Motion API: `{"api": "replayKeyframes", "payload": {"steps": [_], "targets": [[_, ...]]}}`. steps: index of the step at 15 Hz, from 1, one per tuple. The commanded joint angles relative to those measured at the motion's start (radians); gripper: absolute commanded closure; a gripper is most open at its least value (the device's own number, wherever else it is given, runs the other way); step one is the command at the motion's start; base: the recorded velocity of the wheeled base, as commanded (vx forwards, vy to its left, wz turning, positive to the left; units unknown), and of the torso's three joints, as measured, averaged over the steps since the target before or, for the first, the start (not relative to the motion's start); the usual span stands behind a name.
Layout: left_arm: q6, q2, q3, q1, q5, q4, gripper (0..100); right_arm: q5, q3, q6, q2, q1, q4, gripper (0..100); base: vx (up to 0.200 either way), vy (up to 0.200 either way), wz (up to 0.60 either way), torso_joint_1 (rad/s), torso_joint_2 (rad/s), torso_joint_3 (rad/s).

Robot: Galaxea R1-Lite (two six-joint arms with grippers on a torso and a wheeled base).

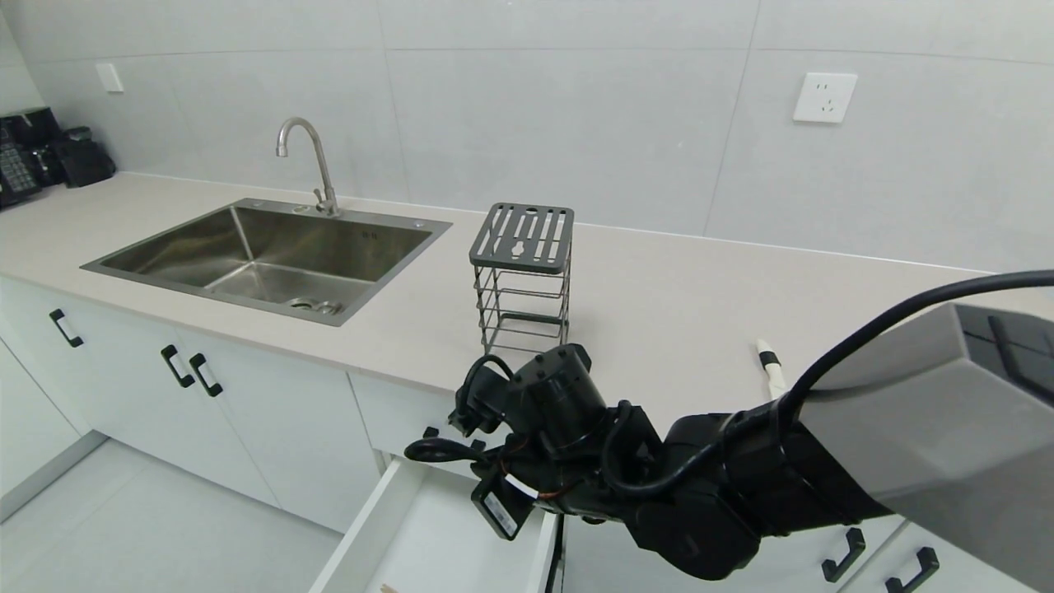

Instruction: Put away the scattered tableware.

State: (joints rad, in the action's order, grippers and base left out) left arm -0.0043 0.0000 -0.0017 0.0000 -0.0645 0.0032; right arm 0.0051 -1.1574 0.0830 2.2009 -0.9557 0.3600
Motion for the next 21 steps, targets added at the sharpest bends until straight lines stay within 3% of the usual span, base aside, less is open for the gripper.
{"api": "replayKeyframes", "payload": {"steps": [1,7,21], "targets": [[0.0,0.002,0.0,0.0,0.0,0.0,0,0.013,-0.038,0.012,0.003,-0.001,-0.046,100,0.0,0.0,0.0,0.061,-0.01,0.051],[0.0,0.002,0.0,0.0,0.0,0.0,0,0.013,-0.103,0.038,0.028,-0.003,-0.13,100,0.0,0.0,0.0,-0.027,0.06,0.038],[0.0,0.002,0.0,0.0,0.0,0.0,0,0.018,-0.169,0.041,0.082,-0.015,-0.131,100,0.0,0.0,0.0,-0.192,0.49,0.296]]}}
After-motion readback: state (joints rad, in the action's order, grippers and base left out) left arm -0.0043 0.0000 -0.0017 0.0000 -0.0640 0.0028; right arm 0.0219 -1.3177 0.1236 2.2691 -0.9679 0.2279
